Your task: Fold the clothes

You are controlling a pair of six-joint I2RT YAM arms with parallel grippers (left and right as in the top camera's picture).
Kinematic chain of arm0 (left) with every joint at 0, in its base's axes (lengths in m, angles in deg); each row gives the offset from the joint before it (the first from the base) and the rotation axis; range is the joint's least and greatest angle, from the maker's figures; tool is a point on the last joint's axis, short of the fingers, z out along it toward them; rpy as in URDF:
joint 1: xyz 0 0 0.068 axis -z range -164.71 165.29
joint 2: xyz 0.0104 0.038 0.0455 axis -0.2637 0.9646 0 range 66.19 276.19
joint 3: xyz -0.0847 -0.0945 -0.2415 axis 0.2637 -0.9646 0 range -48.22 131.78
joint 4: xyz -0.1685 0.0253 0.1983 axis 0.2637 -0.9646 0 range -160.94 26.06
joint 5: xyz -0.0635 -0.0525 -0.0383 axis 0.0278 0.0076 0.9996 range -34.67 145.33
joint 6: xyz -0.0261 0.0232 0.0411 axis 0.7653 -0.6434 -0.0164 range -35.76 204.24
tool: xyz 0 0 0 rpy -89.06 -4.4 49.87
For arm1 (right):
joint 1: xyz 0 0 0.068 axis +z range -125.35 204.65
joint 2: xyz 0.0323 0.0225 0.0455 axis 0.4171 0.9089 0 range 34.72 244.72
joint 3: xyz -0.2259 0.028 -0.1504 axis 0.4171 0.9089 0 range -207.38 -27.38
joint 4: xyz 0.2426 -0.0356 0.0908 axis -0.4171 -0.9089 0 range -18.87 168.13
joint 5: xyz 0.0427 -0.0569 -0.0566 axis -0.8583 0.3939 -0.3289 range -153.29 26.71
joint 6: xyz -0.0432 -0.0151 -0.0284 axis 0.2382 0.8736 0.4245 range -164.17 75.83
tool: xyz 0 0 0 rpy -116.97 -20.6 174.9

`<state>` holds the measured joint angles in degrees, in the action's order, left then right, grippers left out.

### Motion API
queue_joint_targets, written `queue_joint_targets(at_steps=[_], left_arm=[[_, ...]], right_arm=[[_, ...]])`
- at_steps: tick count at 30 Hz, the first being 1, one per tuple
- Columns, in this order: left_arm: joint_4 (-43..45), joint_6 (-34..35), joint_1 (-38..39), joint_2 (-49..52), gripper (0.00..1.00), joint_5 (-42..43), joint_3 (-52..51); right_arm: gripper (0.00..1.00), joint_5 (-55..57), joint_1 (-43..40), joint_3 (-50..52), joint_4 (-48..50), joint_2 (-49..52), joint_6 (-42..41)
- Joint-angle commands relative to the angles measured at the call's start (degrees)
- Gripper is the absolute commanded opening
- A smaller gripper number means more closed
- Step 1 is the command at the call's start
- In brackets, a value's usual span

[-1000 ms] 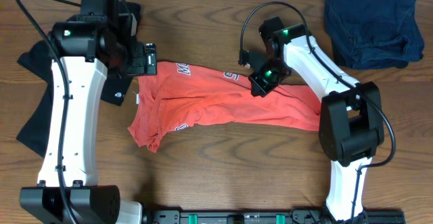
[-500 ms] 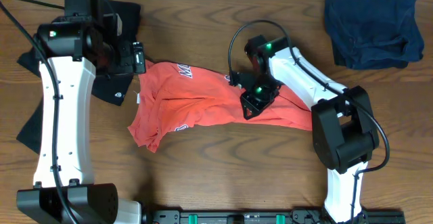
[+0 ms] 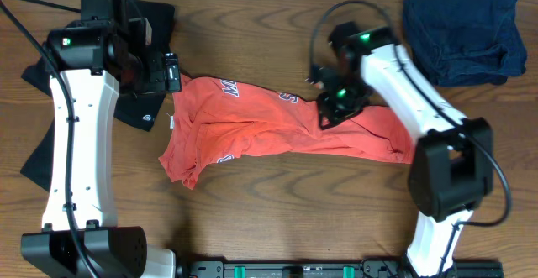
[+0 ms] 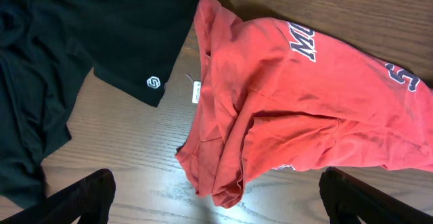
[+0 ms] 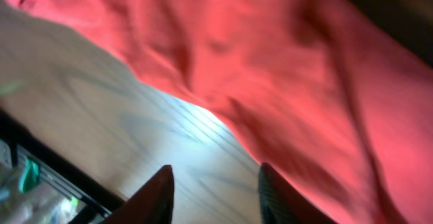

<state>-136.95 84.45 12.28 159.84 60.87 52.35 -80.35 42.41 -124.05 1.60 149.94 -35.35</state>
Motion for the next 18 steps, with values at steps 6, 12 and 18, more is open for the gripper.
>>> queue_joint_targets(at_steps=[6,12,18], left_arm=[[0.3,0.5,-0.2,0.8,0.98,-0.9,-0.6],[2.5,0.5,-0.2,0.8,0.98,-0.9,-0.6],[3.0,0.5,-0.2,0.8,0.98,-0.9,-0.6]], right_arm=[[0.43,13.4,-11.1,1.9,-2.4,-1.1,-17.6],[0.57,11.0,-19.1,9.8,7.5,-1.1,-14.6],[0.59,8.0,-23.1,16.9,14.8,-1.1,-14.3]])
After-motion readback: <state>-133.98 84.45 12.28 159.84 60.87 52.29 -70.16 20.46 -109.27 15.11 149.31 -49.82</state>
